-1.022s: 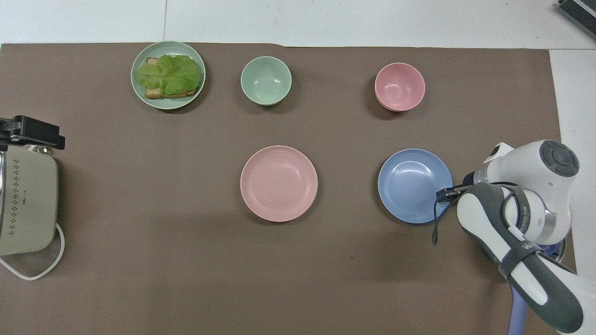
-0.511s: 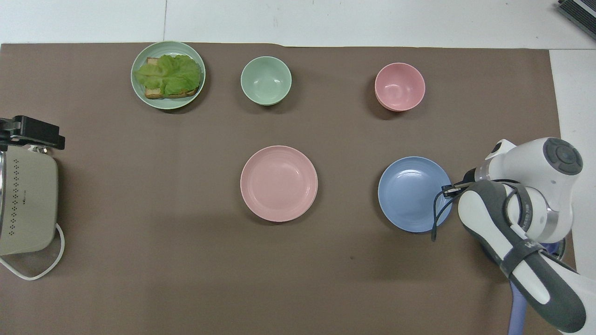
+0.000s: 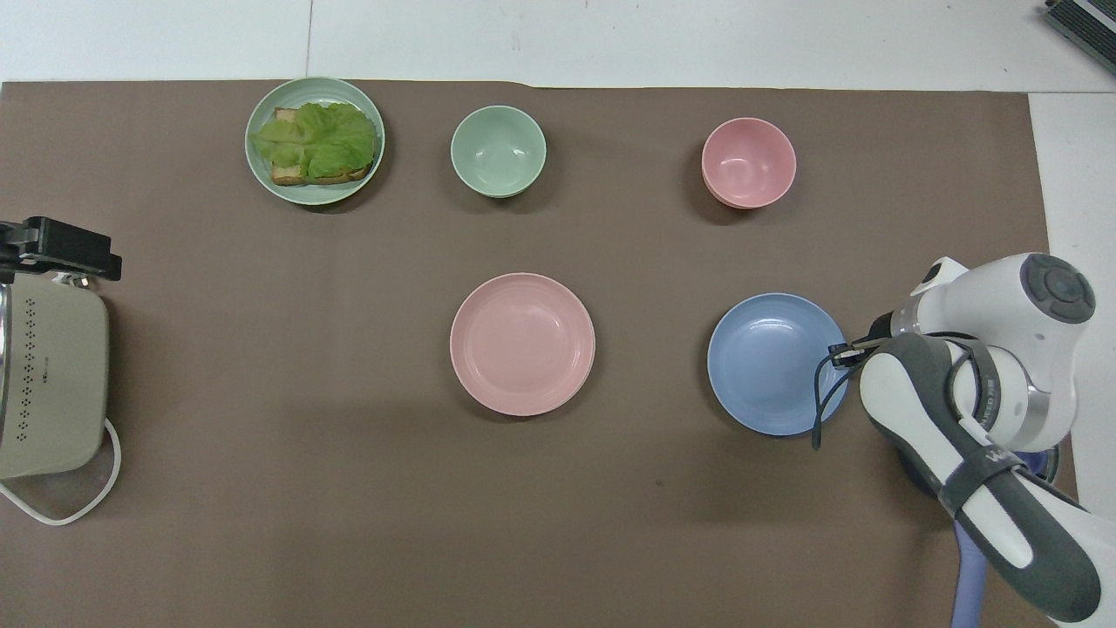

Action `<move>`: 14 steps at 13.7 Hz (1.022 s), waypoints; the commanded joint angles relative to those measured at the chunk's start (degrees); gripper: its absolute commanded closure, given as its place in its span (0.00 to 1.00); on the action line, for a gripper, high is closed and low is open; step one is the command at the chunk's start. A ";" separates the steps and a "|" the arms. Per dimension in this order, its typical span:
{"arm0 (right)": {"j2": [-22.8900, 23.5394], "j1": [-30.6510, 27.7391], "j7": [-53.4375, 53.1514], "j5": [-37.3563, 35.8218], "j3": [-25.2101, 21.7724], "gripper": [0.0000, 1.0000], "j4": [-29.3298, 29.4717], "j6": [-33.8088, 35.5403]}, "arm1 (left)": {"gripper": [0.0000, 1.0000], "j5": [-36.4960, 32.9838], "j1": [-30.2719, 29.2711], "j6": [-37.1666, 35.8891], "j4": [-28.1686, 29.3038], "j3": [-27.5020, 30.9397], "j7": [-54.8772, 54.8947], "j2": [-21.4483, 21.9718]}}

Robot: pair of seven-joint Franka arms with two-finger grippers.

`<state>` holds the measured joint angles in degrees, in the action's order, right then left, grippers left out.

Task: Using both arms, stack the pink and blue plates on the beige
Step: 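Reach the right gripper to the rim of the blue plate, then grasp the blue plate and carry it onto the pink plate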

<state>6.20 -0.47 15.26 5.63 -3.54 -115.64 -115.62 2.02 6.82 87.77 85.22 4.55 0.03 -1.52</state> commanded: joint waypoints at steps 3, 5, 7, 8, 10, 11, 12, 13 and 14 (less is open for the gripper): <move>-5.31 -0.41 1.45 0.61 0.64 1.00 3.66 9.07 | 0.00 -1.14 0.04 -0.41 0.47 0.02 0.50 0.47; -6.02 0.12 0.57 0.78 0.99 1.00 6.64 14.25 | 0.00 -1.14 0.04 -0.41 0.47 0.02 0.50 0.47; -6.29 1.17 -2.58 1.56 1.77 1.00 7.45 16.30 | 0.00 -1.14 0.04 -0.41 0.47 0.02 0.50 0.47; -6.81 2.48 -5.21 2.96 2.13 1.00 6.84 15.95 | 0.00 -1.14 0.04 -0.41 0.47 0.02 0.50 0.47; -6.99 6.78 -13.63 3.15 2.22 1.00 6.48 15.25 | 0.00 -1.14 0.04 -0.41 0.47 0.02 0.50 0.47; -6.64 9.06 -17.24 3.24 2.31 1.00 6.48 14.81 | 0.00 -1.14 0.04 -0.41 0.47 0.02 0.50 0.47; -6.38 11.61 -20.84 3.76 2.31 1.00 5.79 13.07 | 0.00 -1.14 0.04 -0.41 0.47 0.02 0.50 0.47; -6.03 14.68 -24.80 4.99 2.22 1.00 4.74 10.35 | 0.00 -1.14 0.04 -0.41 0.47 0.02 0.50 0.47; -5.24 16.89 -29.01 6.22 2.31 1.00 3.94 7.45 | 0.00 -1.14 0.04 -0.41 0.47 0.02 0.50 0.47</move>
<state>0.19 13.54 -8.18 9.26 -1.19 -109.89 -103.92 2.02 6.82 87.77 85.22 4.55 0.03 -1.52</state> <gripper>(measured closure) 0.956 0.000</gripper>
